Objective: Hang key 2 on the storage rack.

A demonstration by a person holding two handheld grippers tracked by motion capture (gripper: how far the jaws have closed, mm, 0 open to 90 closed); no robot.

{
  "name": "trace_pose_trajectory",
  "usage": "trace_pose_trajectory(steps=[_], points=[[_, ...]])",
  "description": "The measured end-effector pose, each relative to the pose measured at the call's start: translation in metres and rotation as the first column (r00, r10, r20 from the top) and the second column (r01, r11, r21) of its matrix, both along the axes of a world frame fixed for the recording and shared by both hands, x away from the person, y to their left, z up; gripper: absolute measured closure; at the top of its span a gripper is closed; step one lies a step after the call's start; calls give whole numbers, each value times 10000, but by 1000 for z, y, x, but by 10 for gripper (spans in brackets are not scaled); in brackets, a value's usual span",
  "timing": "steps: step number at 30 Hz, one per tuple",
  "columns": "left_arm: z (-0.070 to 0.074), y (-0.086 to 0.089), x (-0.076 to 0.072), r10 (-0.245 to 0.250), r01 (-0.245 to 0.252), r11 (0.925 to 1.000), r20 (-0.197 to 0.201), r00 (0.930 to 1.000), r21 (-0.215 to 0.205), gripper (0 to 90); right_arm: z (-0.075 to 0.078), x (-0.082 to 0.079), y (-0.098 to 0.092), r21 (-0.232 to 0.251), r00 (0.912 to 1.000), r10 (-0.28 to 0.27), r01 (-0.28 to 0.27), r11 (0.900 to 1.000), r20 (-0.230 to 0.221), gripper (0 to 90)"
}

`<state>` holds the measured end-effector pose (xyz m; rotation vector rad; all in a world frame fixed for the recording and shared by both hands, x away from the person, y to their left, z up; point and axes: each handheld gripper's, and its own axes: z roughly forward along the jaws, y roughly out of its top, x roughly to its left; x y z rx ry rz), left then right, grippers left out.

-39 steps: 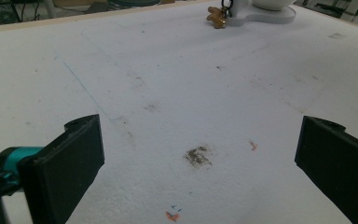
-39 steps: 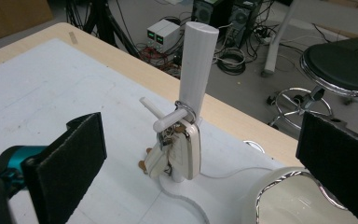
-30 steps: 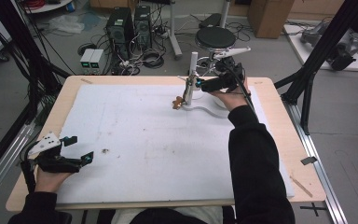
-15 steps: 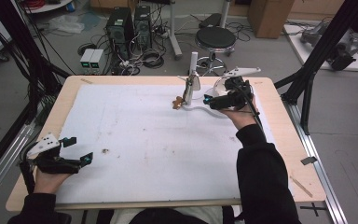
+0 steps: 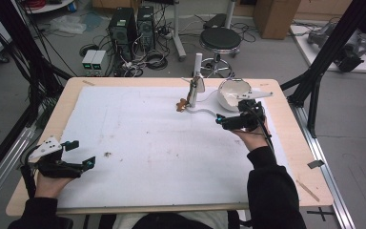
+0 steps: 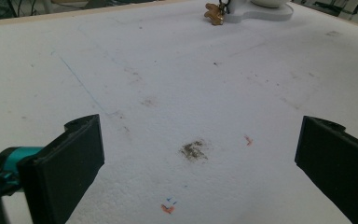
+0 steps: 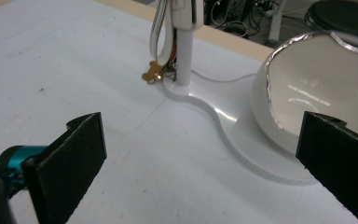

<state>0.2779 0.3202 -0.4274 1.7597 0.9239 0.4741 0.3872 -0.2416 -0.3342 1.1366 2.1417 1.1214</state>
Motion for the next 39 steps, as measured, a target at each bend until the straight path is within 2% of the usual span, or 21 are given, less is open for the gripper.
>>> trace_pose_trajectory(steps=[12,22,30,35,39], points=[[-1,0,0,-7,8,10000,-59,10000,53,17,-30,-15,-12,-39,9993,61,-63,10000,-366,6],[-1,1,0,-10,10,10000,-94,10000,44,17,-56,-32,-31,389,9990,-211,226,9990,-390,5],[-2,2,0,70,-70,10000,-149,9999,9,17,-76,-51,-46,614,9997,90,-76,9981,-221,5],[-2,1,0,56,-55,10000,-189,9998,29,17,-85,-63,-53,338,9998,140,-135,9993,-153,6],[-2,2,0,59,-59,10000,-209,9998,26,17,-89,-70,-57,309,9998,195,-195,9993,-1,5]])
